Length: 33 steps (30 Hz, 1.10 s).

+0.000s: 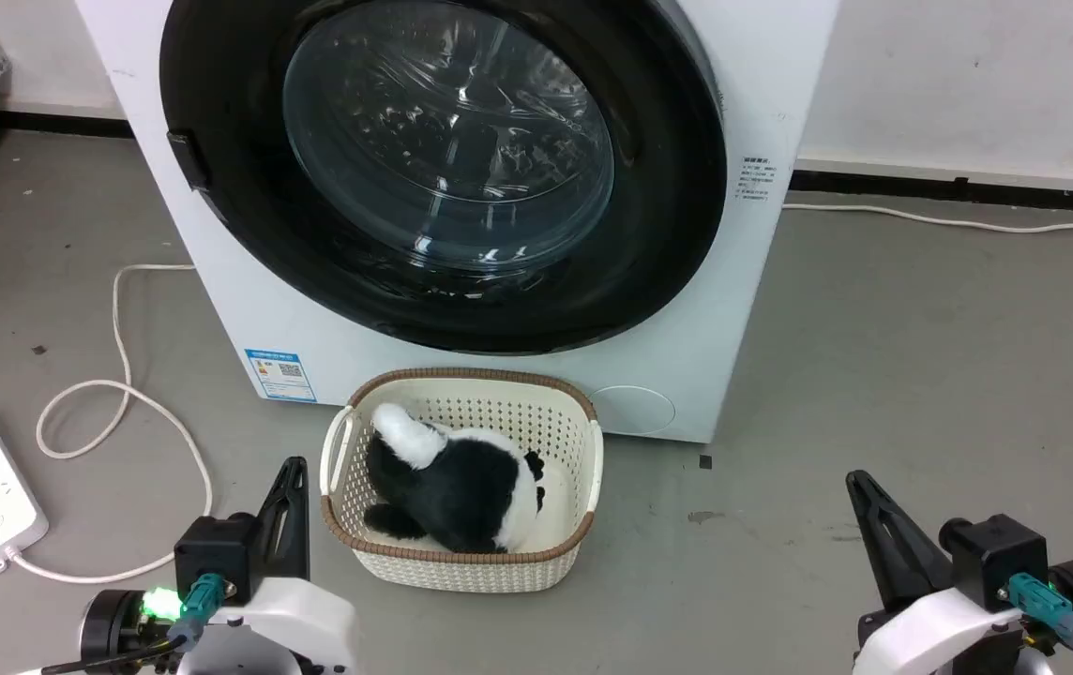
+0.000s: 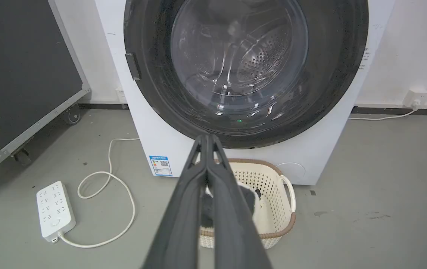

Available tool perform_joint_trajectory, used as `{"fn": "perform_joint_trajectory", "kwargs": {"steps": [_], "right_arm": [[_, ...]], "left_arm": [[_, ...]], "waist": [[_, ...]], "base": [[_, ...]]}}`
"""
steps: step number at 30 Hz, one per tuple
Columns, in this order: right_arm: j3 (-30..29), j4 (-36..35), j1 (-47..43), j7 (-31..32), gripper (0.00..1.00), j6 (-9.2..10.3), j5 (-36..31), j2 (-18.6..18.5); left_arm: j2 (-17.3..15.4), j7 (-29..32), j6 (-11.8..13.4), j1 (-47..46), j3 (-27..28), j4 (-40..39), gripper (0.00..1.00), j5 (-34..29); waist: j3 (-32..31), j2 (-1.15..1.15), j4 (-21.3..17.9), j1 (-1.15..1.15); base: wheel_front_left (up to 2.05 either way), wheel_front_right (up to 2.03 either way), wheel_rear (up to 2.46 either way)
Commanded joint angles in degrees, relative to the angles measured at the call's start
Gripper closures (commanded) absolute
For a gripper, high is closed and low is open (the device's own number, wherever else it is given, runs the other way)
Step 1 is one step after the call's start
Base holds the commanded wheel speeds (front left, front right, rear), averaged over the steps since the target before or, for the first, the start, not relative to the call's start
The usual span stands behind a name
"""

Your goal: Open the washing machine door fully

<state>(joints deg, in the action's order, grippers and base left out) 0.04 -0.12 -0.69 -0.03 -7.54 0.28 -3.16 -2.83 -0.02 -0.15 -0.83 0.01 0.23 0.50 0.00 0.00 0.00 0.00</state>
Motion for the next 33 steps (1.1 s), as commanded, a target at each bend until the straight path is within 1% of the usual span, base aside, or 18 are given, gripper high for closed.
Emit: {"fn": "perform_joint_trajectory", "kwargs": {"steps": [1, 33], "right_arm": [[0.0, 0.1, 0.7, 0.0, 1.00, 0.05, -0.3, 0.3], [0.0, 0.1, 0.7, 0.0, 1.00, 0.05, -0.3, 0.3]], "left_arm": [[0.0, 0.0, 0.1, 0.8, 0.0, -0.2, 1.00, -0.5], [0.0, 0.0, 0.1, 0.8, 0.0, -0.2, 1.00, -0.5]], "waist": [[0.0, 0.00, 0.0, 0.00], [0.0, 0.00, 0.0, 0.00]], "base": [[0.00, 0.00, 0.00], [0.00, 0.00, 0.00]]}}
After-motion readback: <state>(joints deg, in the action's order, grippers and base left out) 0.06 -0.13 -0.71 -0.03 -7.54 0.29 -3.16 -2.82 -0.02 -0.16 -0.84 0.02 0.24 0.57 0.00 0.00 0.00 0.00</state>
